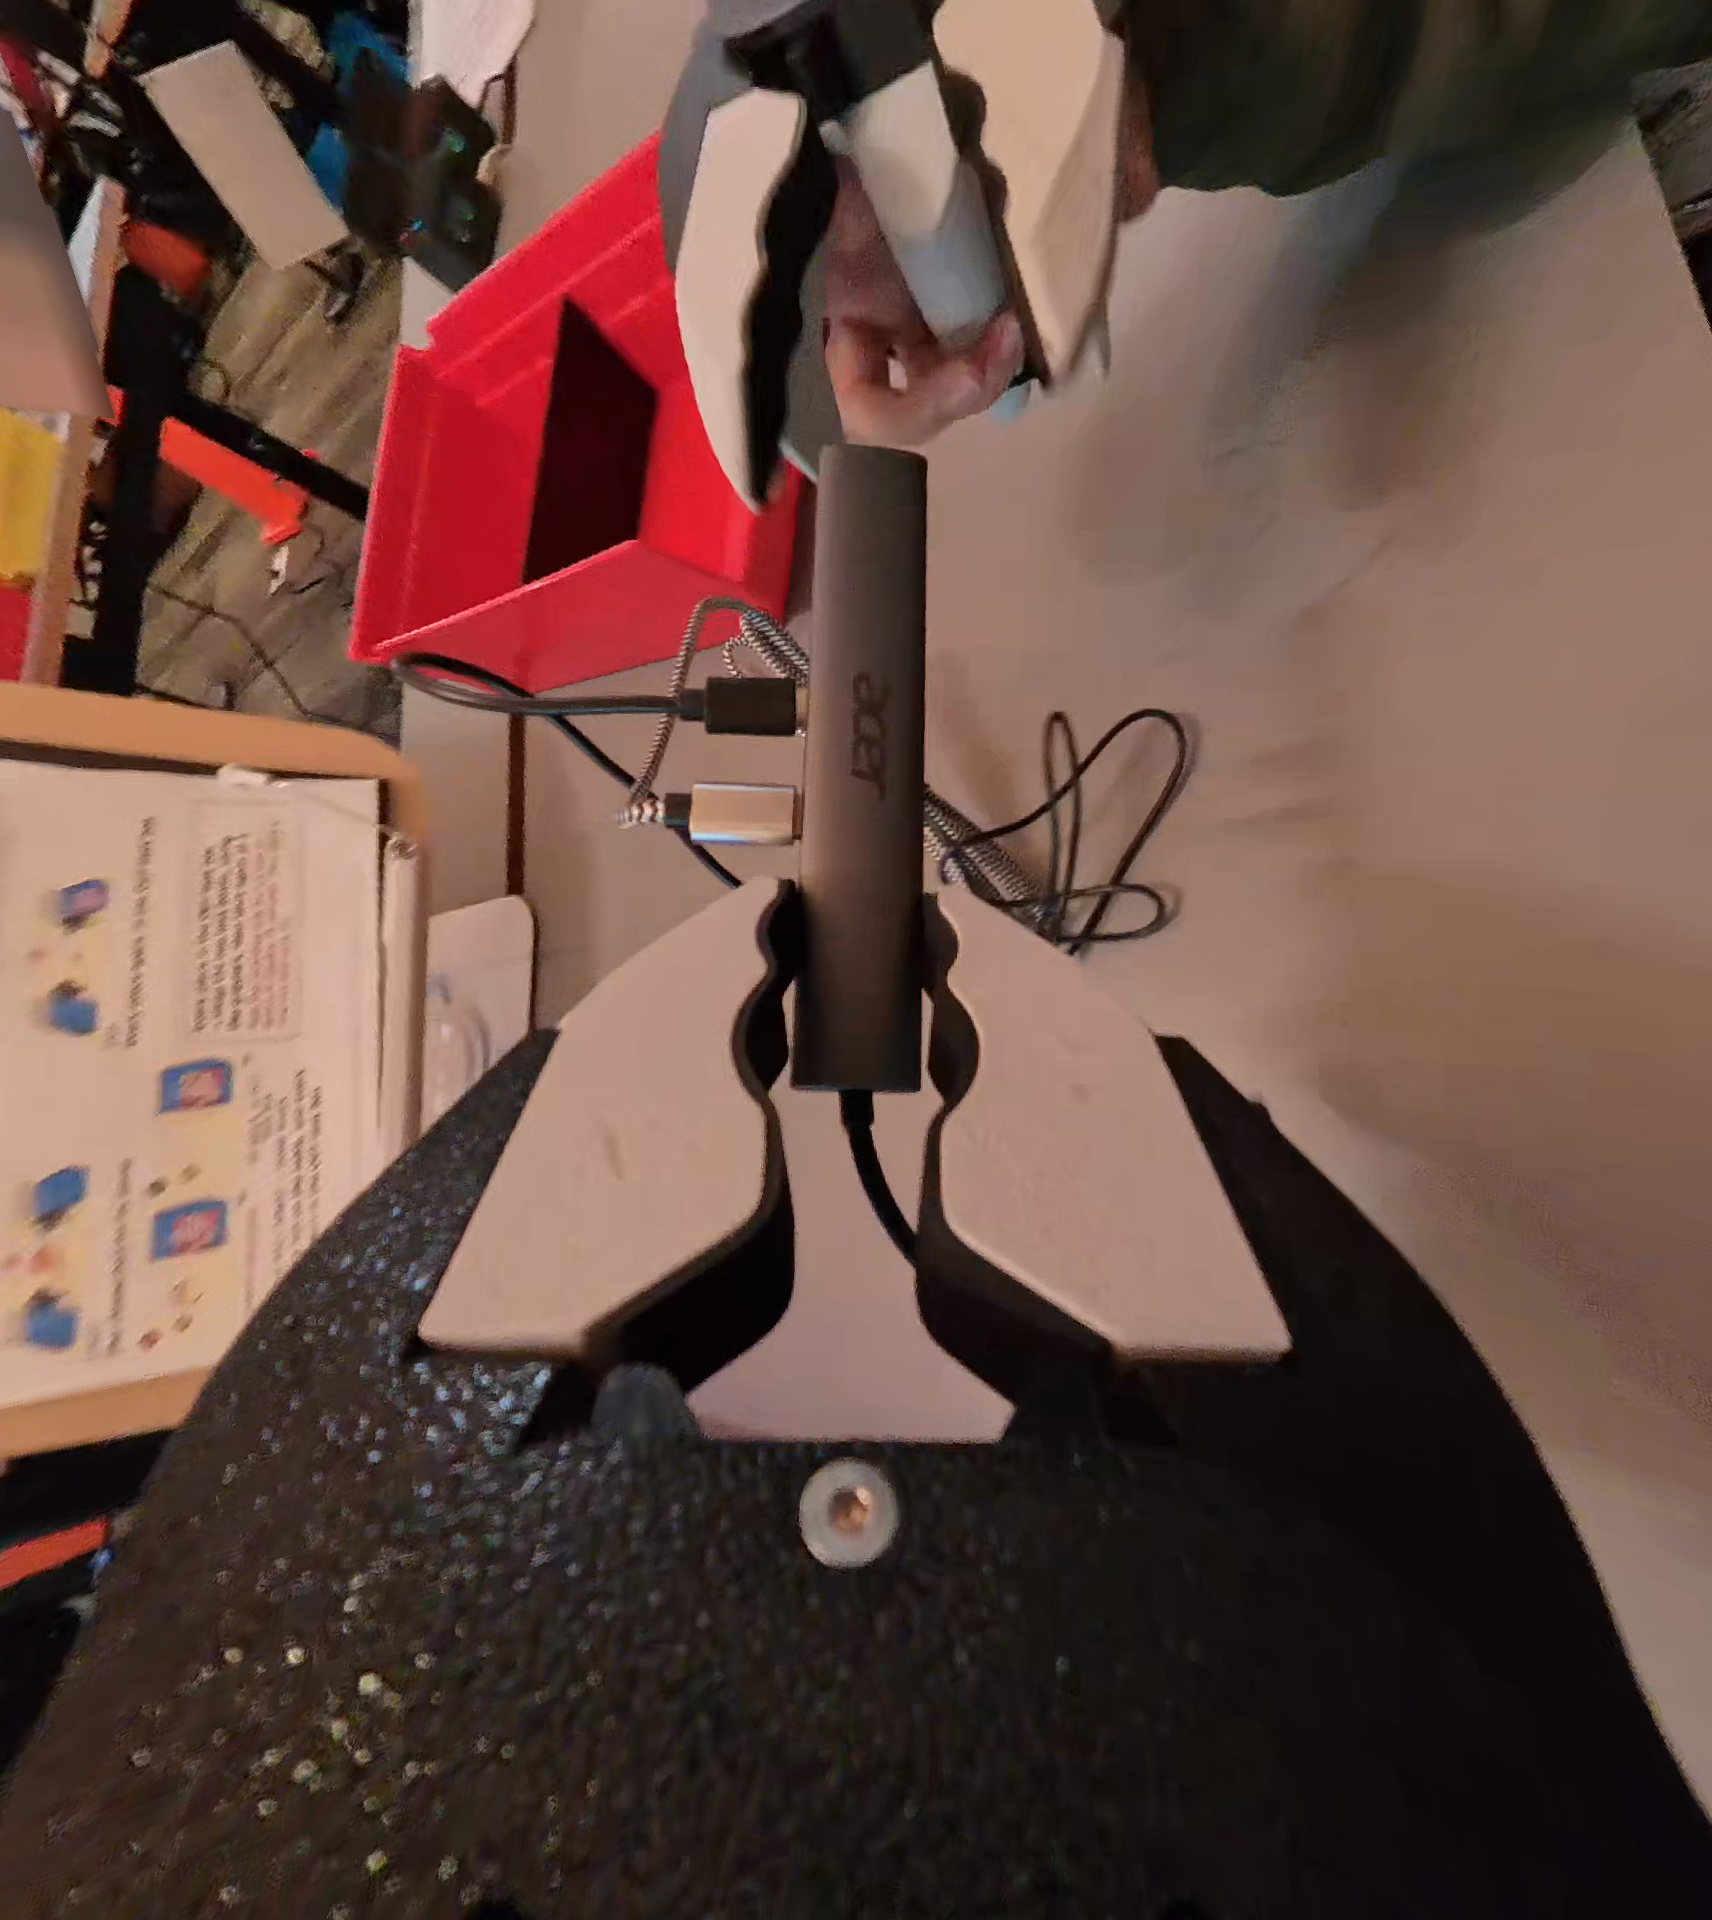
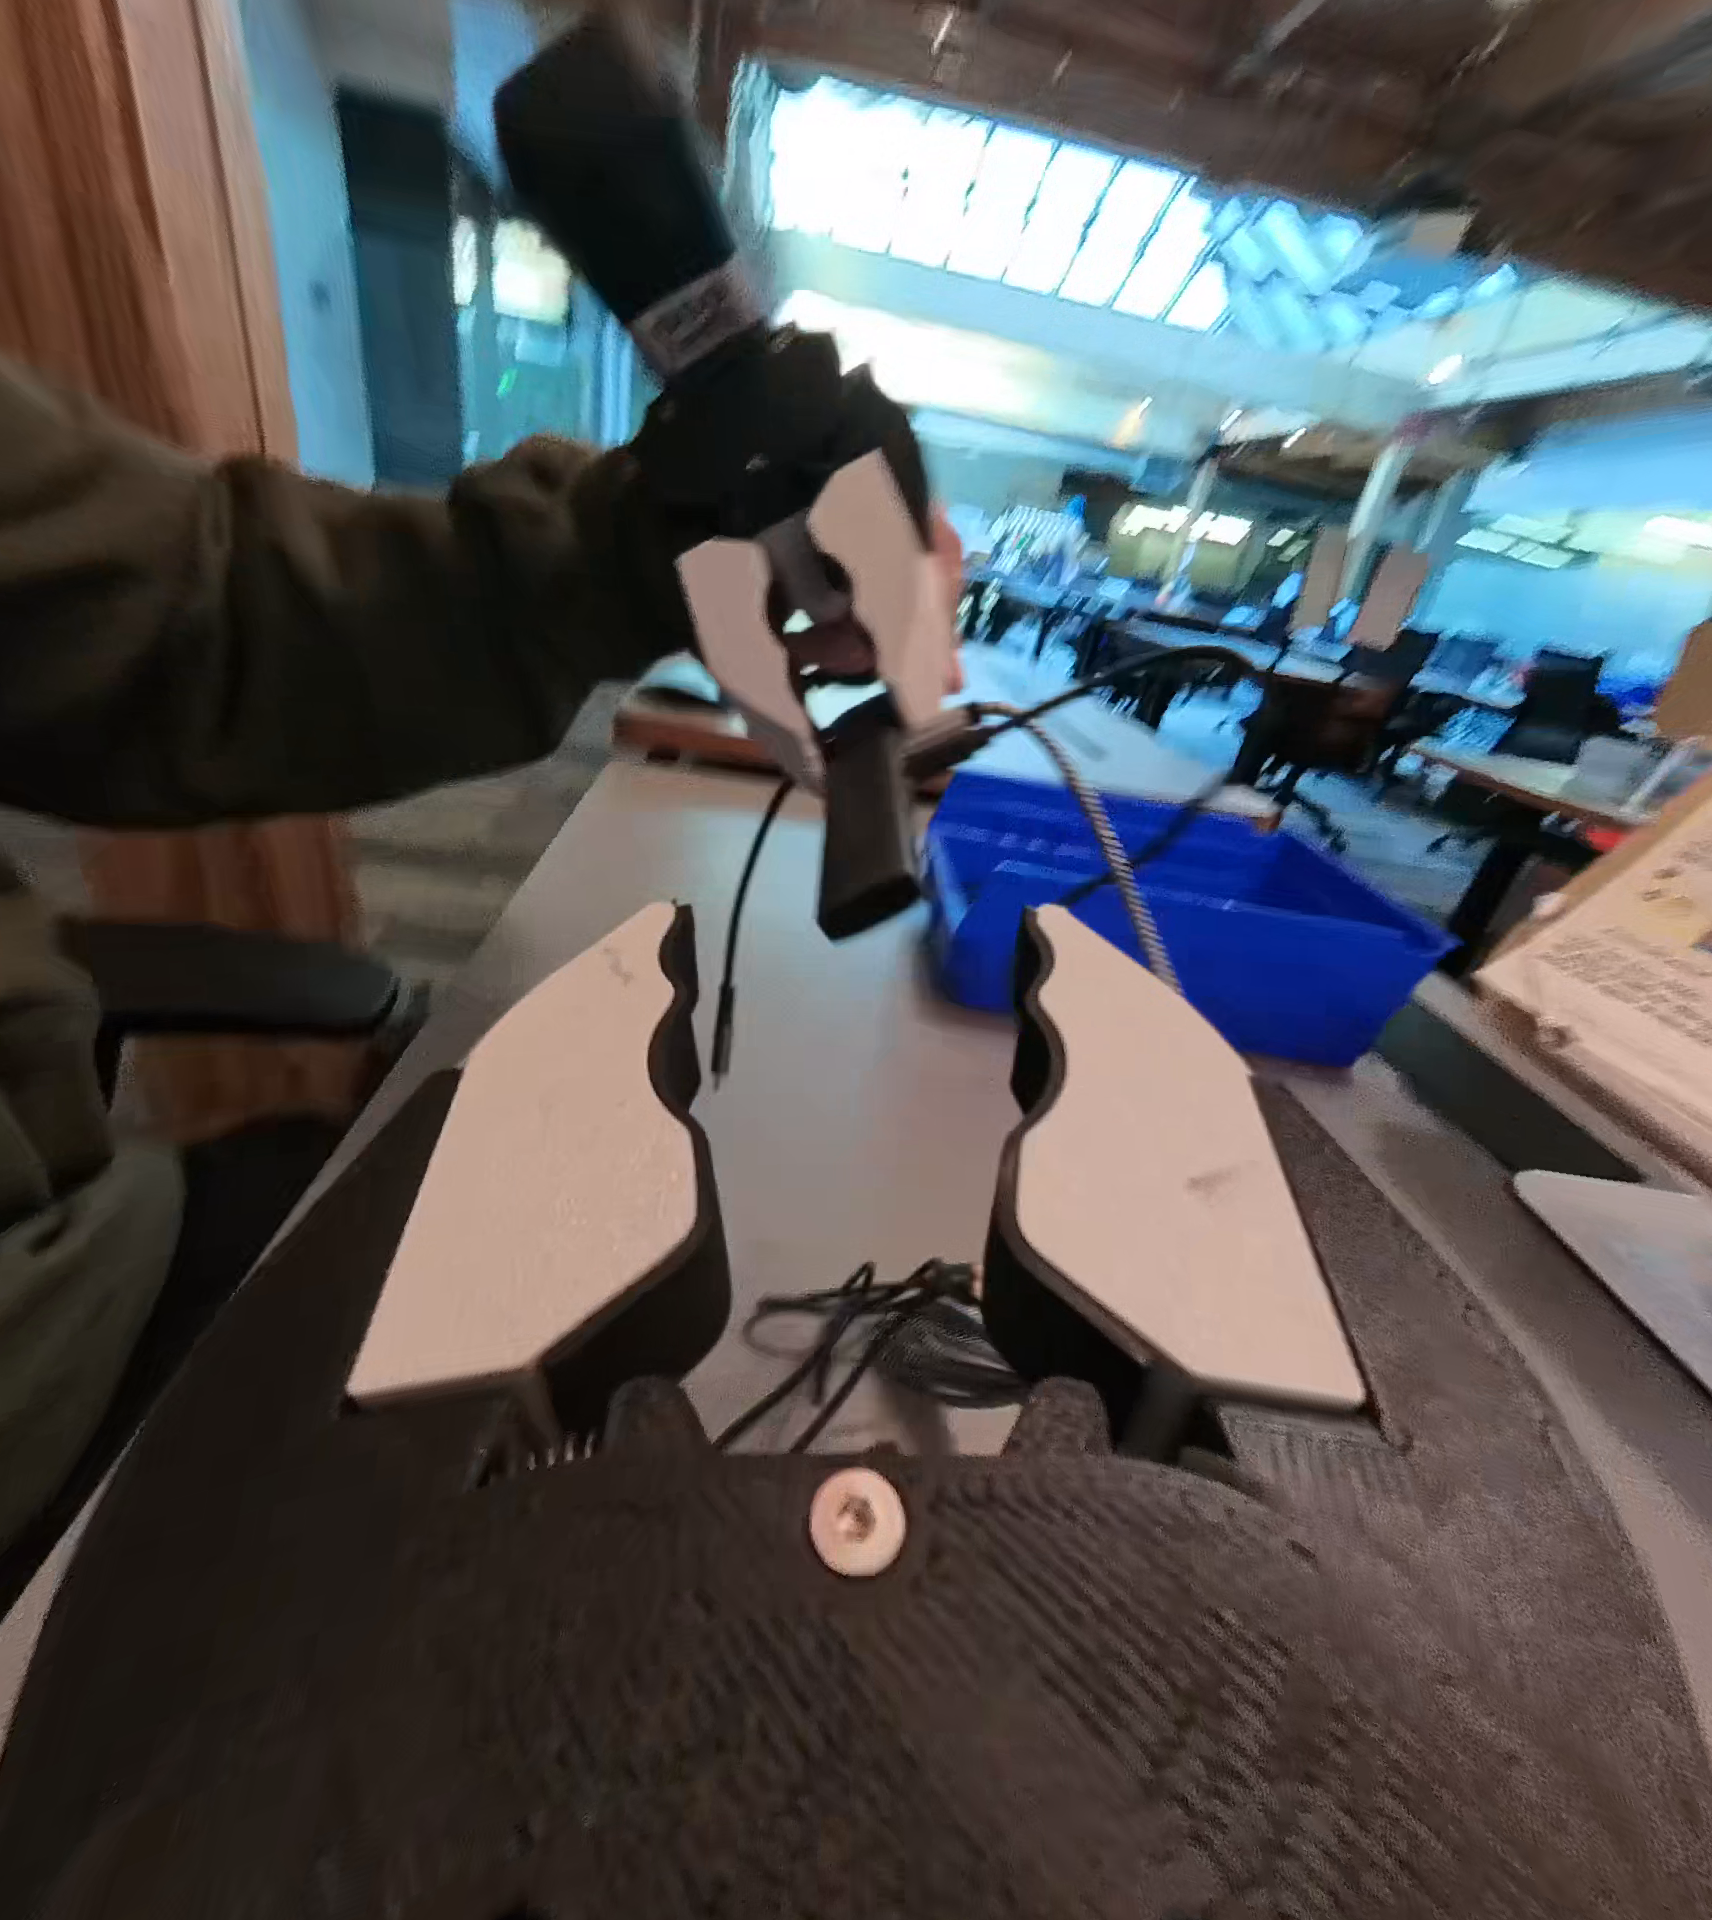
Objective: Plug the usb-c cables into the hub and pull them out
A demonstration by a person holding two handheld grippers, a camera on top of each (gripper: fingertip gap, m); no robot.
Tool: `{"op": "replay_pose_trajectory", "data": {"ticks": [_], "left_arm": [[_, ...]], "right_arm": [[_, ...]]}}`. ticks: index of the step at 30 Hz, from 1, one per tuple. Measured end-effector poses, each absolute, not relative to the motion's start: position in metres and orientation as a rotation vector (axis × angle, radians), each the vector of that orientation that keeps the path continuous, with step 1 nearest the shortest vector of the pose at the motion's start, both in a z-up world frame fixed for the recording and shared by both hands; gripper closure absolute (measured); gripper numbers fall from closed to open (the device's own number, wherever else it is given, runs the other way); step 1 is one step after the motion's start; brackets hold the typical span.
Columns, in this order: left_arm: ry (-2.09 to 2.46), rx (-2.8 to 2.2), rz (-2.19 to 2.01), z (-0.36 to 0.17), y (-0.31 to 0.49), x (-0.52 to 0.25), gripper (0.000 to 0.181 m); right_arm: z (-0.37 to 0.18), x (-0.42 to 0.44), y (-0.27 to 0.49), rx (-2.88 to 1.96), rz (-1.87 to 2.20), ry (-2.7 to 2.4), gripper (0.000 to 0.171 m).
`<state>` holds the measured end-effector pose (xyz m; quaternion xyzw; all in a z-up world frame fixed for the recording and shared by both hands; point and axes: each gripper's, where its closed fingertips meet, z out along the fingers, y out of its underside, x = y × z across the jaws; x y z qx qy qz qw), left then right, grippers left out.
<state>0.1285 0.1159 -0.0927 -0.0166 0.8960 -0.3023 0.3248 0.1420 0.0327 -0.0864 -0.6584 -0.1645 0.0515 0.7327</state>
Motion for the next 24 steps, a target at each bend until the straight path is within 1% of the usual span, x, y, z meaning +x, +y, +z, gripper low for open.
{"op": "replay_pose_trajectory", "data": {"ticks": [2, 4, 6, 8, 9, 15, 19, 21, 22, 24], "left_arm": [[2.379, -0.030, -0.809, -0.108, 0.109, 0.136, 0.159], [2.411, -0.020, -0.835, -0.121, 0.103, 0.142, 0.159], [2.446, -0.007, -0.872, -0.132, 0.098, 0.145, 0.159], [2.464, 0.004, -0.914, -0.140, 0.095, 0.146, 0.159], [2.471, 0.004, -0.948, -0.141, 0.093, 0.147, 0.159], [2.460, -0.064, -1.054, -0.143, 0.095, 0.156, 0.158], [2.234, -0.409, -1.213, -0.123, 0.109, 0.182, 0.145], [1.969, -0.721, -1.246, -0.103, 0.129, 0.200, 0.137], [1.821, -0.897, -1.276, -0.096, 0.138, 0.204, 0.137], [1.588, -1.178, -1.416, -0.096, 0.140, 0.198, 0.133]], "right_arm": [[-0.107, 0.133, 0.044, -1.556, 0.091, -0.429, 0.118], [-0.122, 0.137, 0.054, -1.627, -0.018, -0.435, 0.120], [-0.136, 0.143, 0.056, -1.671, -0.126, -0.440, 0.129], [-0.141, 0.149, 0.055, -1.651, -0.202, -0.444, 0.143], [-0.142, 0.151, 0.053, -1.647, -0.211, -0.446, 0.147], [-0.139, 0.157, 0.056, -1.589, -0.231, -0.418, 0.148], [-0.131, 0.176, 0.062, -1.539, -0.376, -0.261, 0.148], [-0.123, 0.193, 0.061, -1.499, -0.529, -0.135, 0.148], [-0.120, 0.201, 0.059, -1.482, -0.600, -0.077, 0.147], [-0.117, 0.209, 0.055, -1.444, -0.709, 0.010, 0.147]]}}
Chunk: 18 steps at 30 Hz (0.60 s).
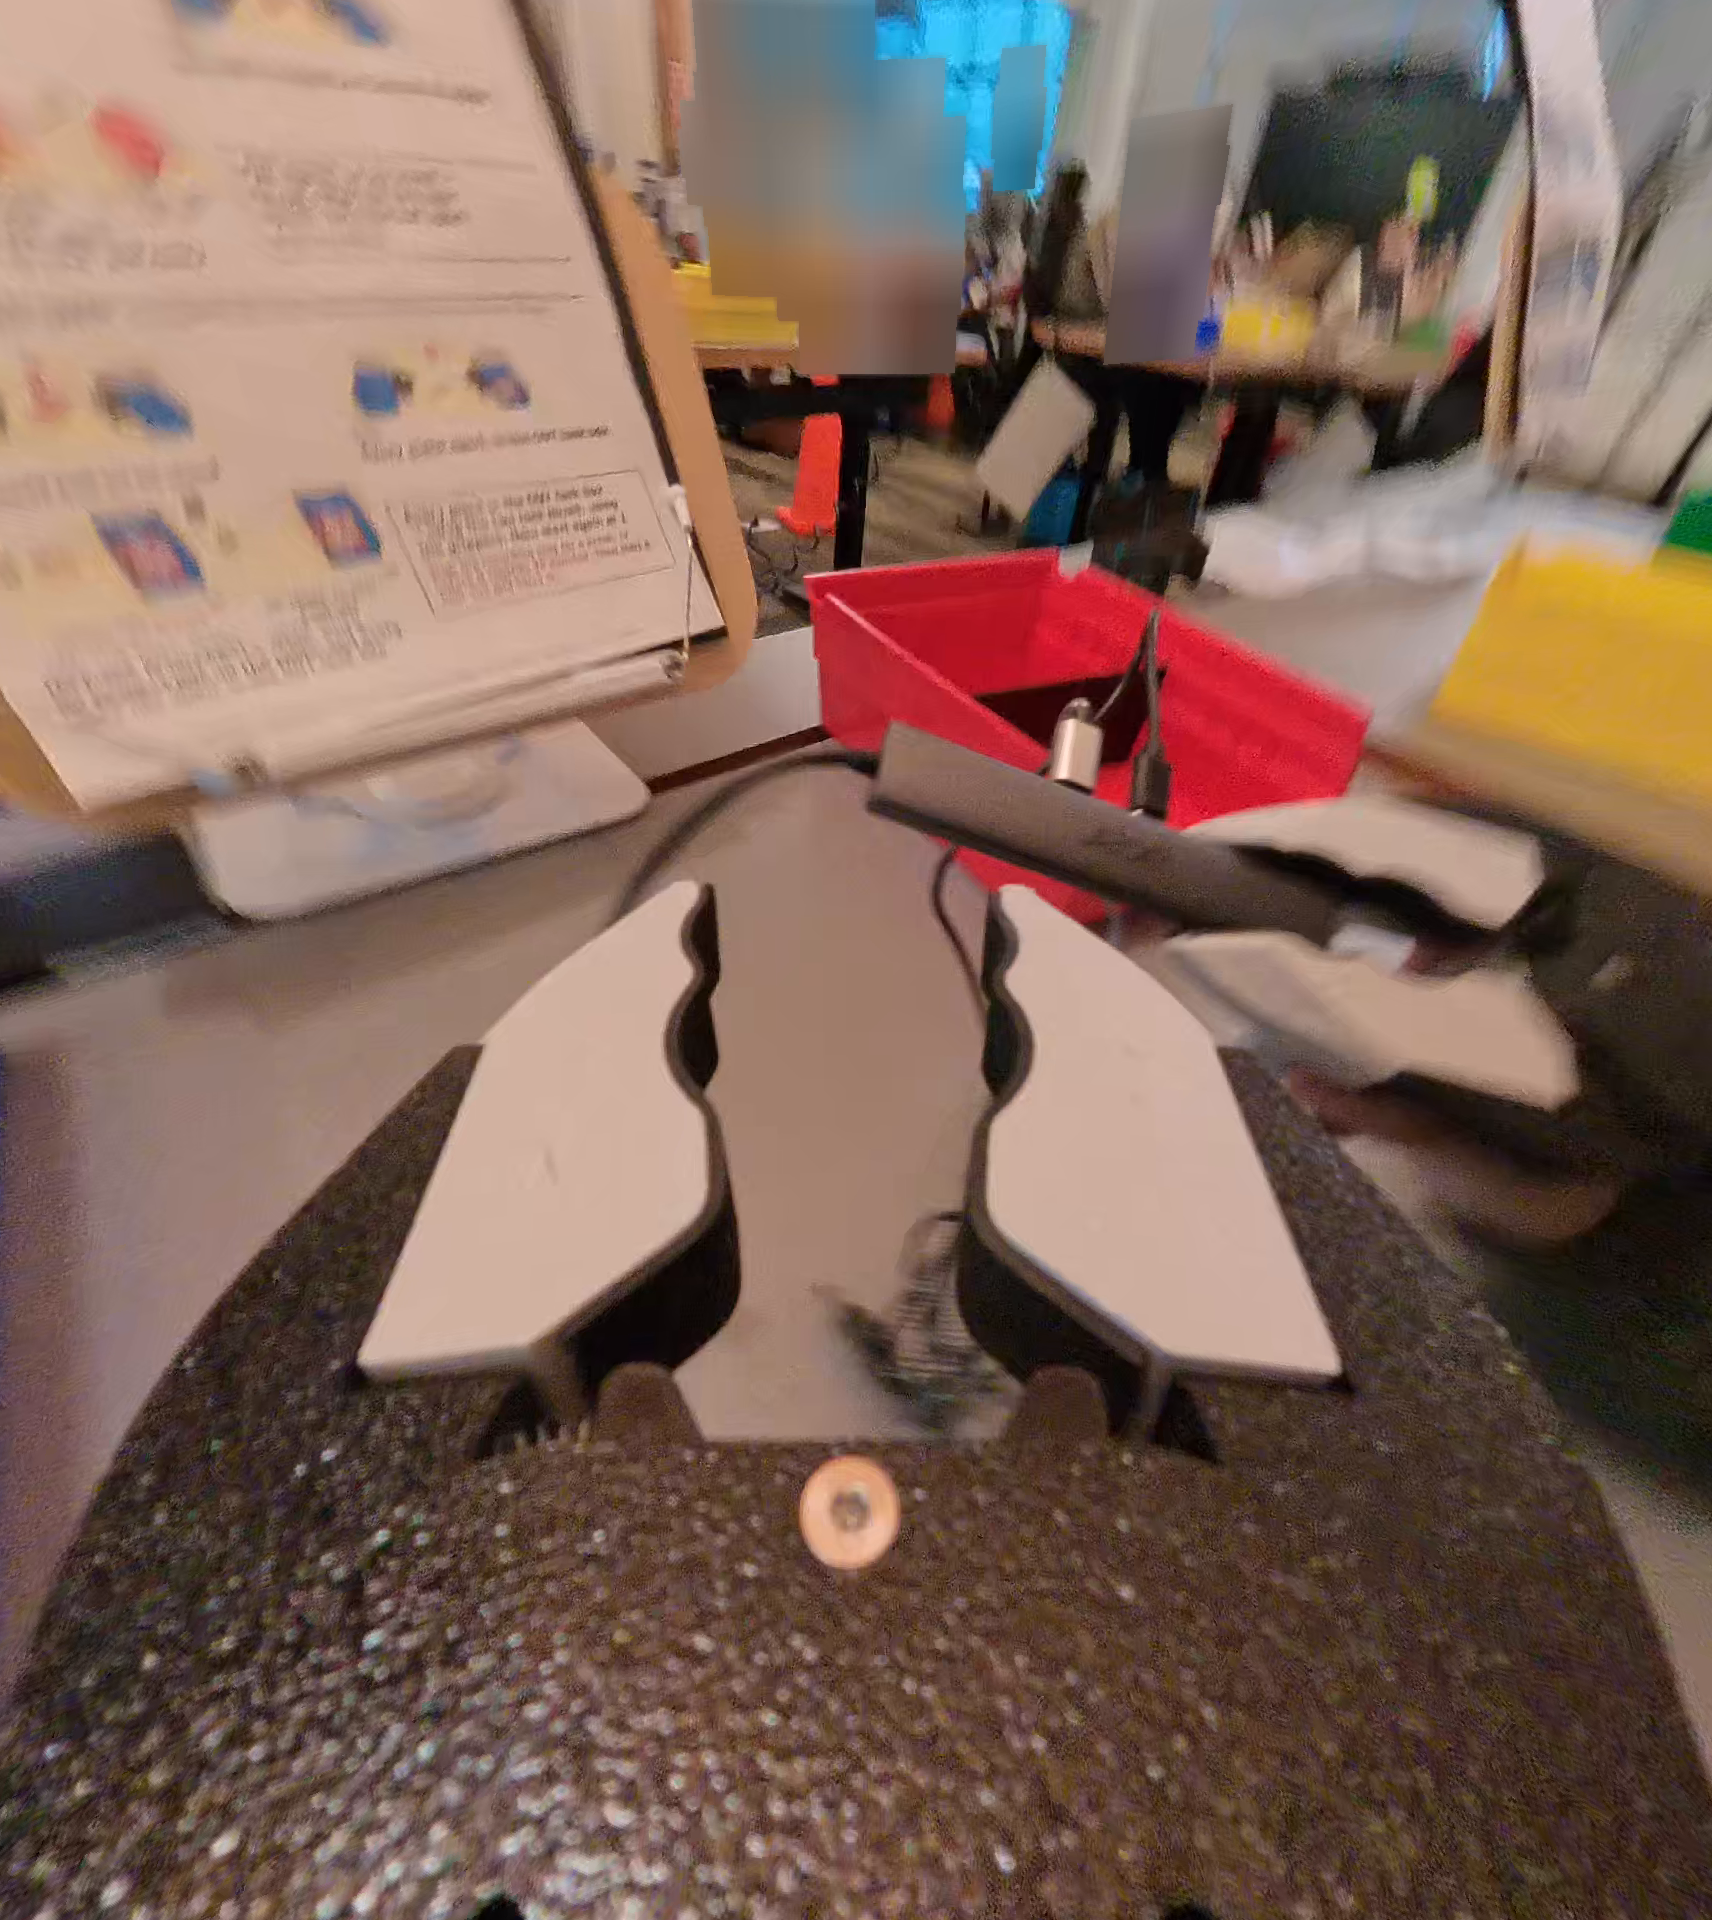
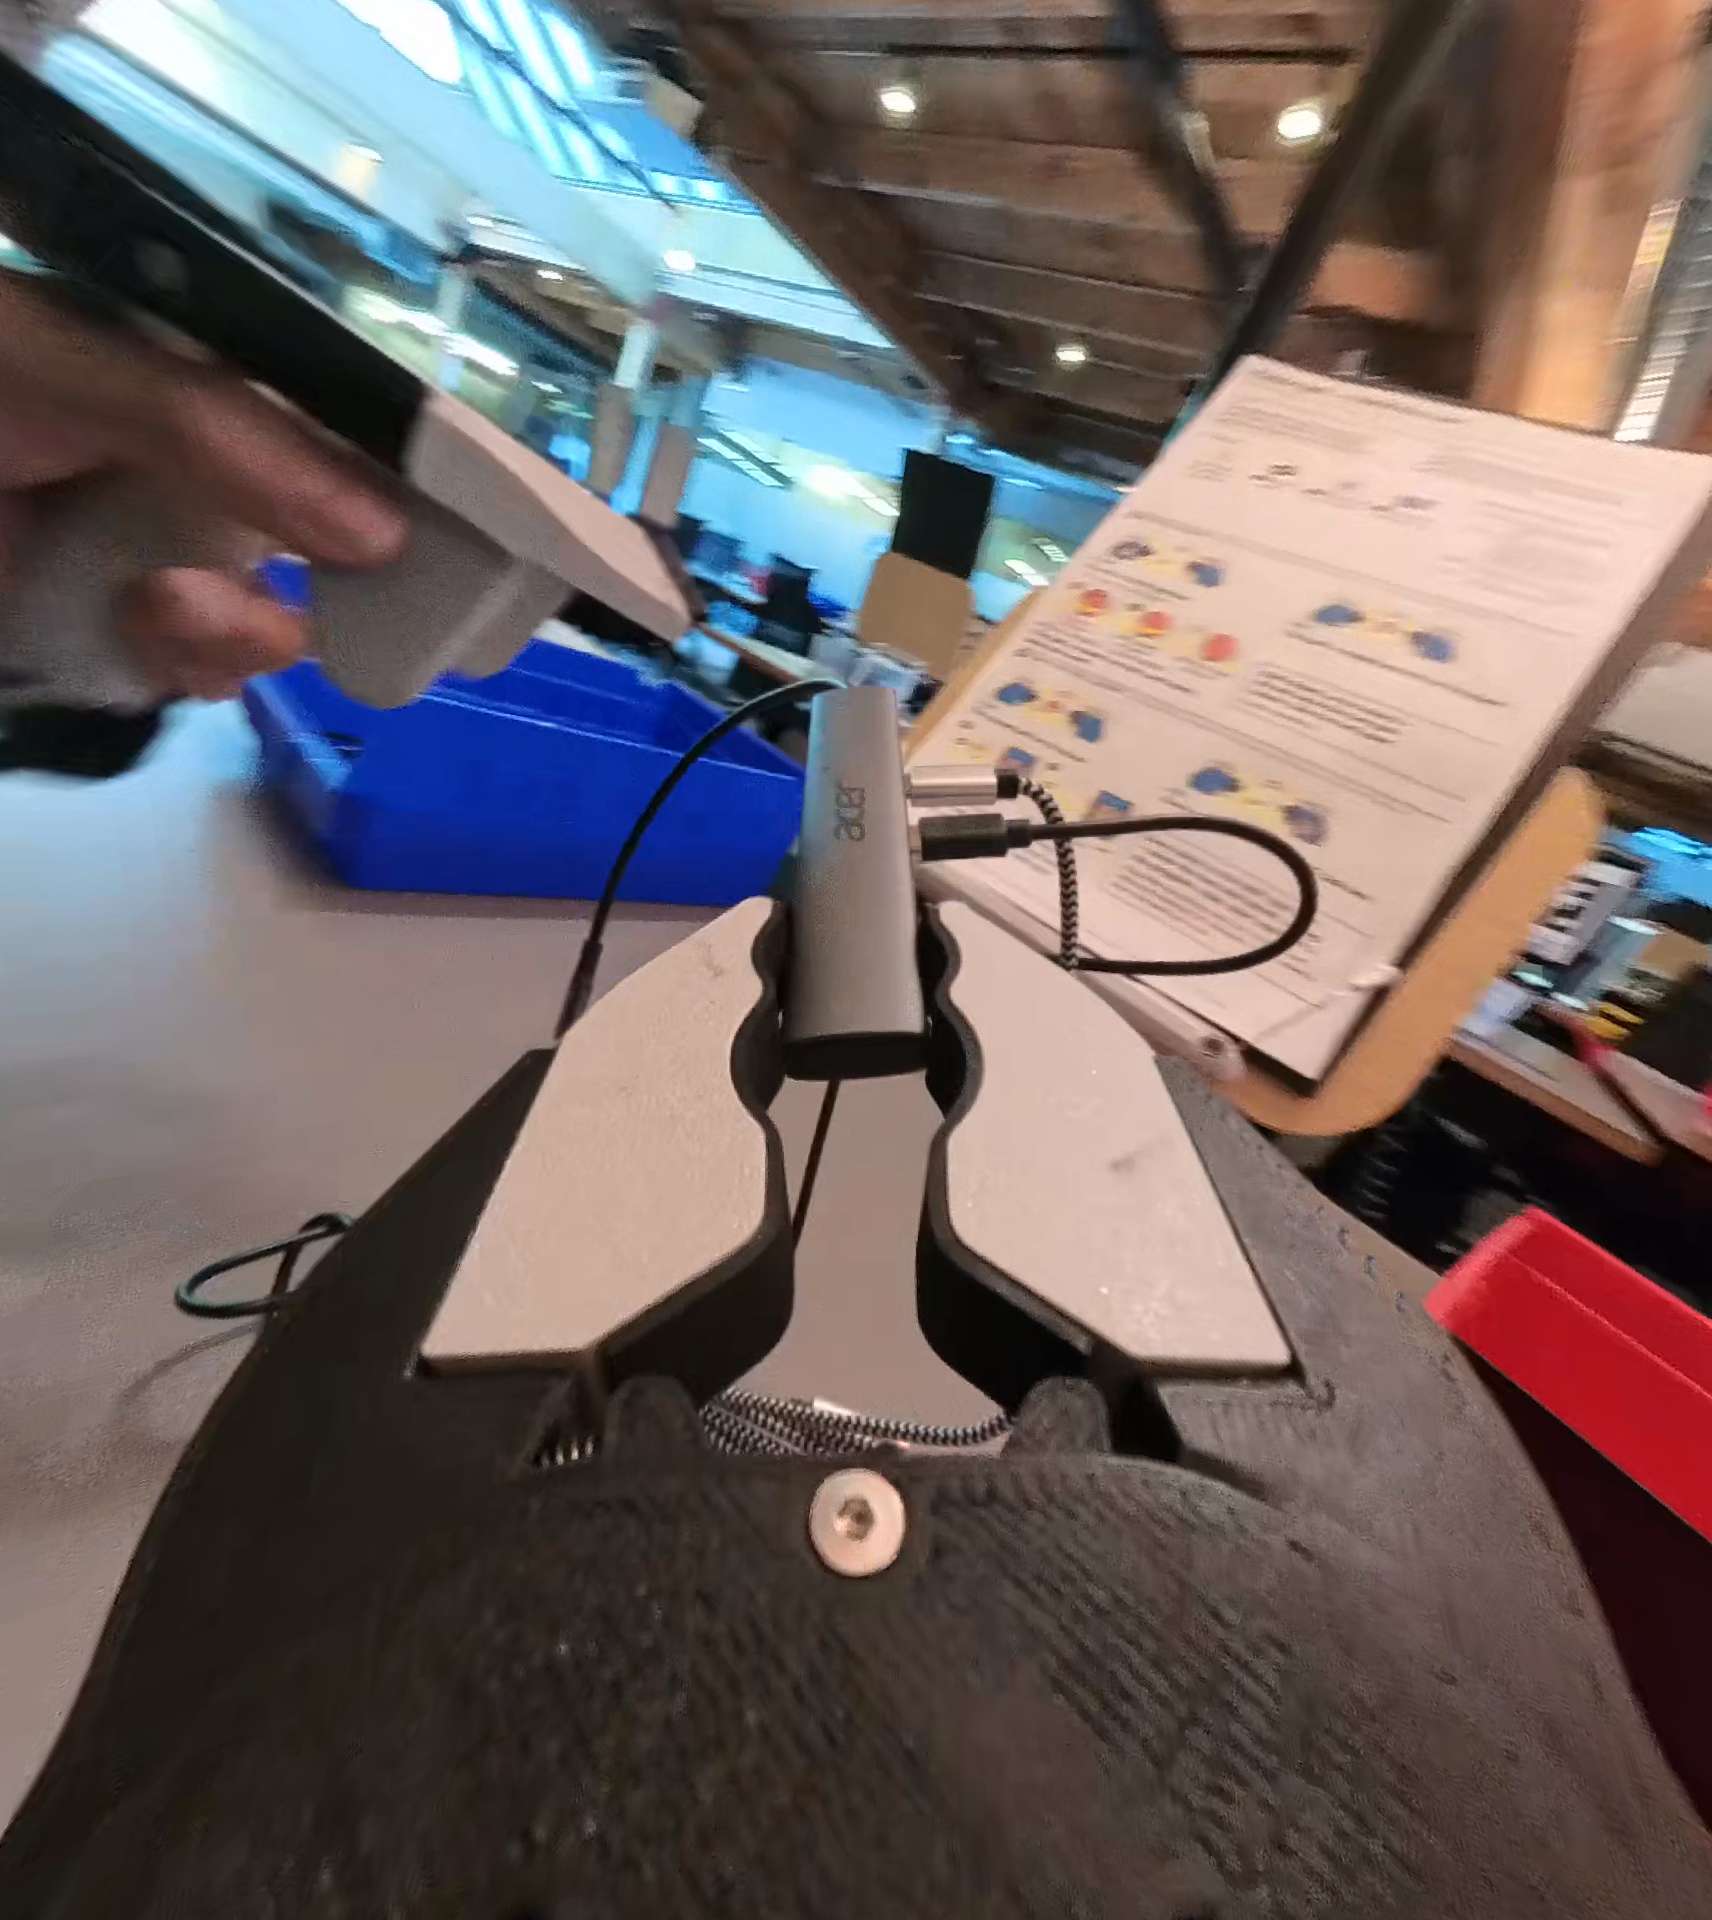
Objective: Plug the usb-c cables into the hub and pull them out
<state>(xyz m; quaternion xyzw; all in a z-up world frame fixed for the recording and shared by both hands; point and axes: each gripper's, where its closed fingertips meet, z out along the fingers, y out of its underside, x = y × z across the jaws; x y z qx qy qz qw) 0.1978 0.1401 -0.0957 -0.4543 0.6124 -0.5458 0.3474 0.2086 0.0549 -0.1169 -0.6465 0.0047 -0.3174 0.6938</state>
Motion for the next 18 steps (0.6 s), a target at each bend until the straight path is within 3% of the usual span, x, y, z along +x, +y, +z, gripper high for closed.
{"op": "replay_pose_trajectory", "data": {"ticks": [5, 8, 10, 18], "left_arm": [[1.414, -1.599, -2.066, -0.124, 0.087, 0.185, 0.135], [1.265, -1.659, -2.420, -0.117, 0.082, 0.185, 0.158], [1.278, -1.626, -2.522, -0.114, 0.076, 0.181, 0.169], [1.139, -1.679, -2.666, -0.118, 0.082, 0.182, 0.172]], "right_arm": [[-0.119, 0.195, 0.063, -1.393, -0.806, 0.056, 0.148], [-0.120, 0.184, 0.069, -1.404, -0.792, 0.032, 0.147], [-0.119, 0.182, 0.069, -1.404, -0.791, 0.038, 0.147], [-0.125, 0.178, 0.076, -1.443, -0.712, 0.029, 0.147]]}}
